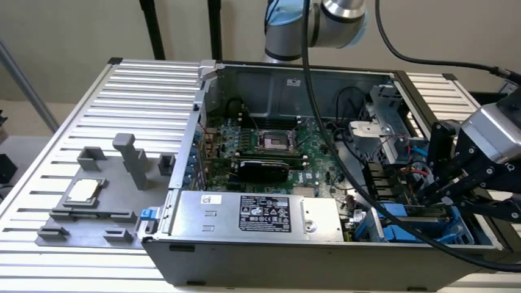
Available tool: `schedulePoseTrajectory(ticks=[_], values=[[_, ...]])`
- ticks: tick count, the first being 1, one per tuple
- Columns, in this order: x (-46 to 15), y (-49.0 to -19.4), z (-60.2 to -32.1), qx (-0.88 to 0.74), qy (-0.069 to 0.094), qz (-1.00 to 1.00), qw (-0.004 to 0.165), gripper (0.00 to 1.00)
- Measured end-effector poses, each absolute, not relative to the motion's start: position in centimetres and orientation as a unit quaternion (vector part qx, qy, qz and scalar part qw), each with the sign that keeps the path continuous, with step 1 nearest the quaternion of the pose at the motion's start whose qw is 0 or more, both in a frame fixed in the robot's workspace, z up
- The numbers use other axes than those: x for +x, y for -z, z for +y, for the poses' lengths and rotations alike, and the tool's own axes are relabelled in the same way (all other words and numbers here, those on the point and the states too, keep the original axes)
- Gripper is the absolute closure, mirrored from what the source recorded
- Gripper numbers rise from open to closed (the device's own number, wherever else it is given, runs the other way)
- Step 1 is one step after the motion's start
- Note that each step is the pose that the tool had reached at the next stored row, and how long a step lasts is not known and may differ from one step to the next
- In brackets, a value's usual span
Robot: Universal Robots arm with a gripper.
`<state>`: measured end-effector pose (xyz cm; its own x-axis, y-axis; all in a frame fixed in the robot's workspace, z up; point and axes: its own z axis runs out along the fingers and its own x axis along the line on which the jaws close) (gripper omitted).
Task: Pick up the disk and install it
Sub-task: 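Insert the first disk wire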
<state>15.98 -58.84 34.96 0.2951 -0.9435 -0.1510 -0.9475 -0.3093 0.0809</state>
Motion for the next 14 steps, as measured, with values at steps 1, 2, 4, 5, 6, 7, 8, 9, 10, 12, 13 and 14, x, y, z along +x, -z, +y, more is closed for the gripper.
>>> schedulePoseTrajectory(ticks=[1, 2, 4, 5, 6, 7, 8, 9, 10, 12, 13, 14], values=[[15.98, -34.96, -58.84, -0.801, -0.085, 0.592, 0.012, 0.84], [15.97, -34.96, -58.84, -0.797, -0.085, 0.598, 0.013, 0.84], [15.98, -34.94, -58.84, -0.788, -0.084, 0.609, 0.014, 0.84], [15.97, -34.93, -58.84, -0.784, -0.084, 0.615, 0.014, 0.84], [15.97, -34.92, -58.84, -0.78, -0.084, 0.62, 0.014, 0.84], [15.98, -34.89, -58.84, -0.777, -0.083, 0.624, 0.014, 0.84], [15.98, -34.86, -58.84, -0.773, -0.082, 0.629, 0.013, 0.84], [15.97, -34.84, -58.84, -0.769, -0.081, 0.634, 0.012, 0.84], [15.97, -34.83, -58.84, -0.766, -0.08, 0.638, 0.011, 0.84], [15.97, -34.77, -58.84, -0.759, -0.077, 0.647, 0.01, 0.84], [15.97, -34.75, -58.84, -0.755, -0.076, 0.651, 0.009, 0.84], [15.98, -34.73, -58.84, -0.751, -0.075, 0.656, 0.008, 0.84]])
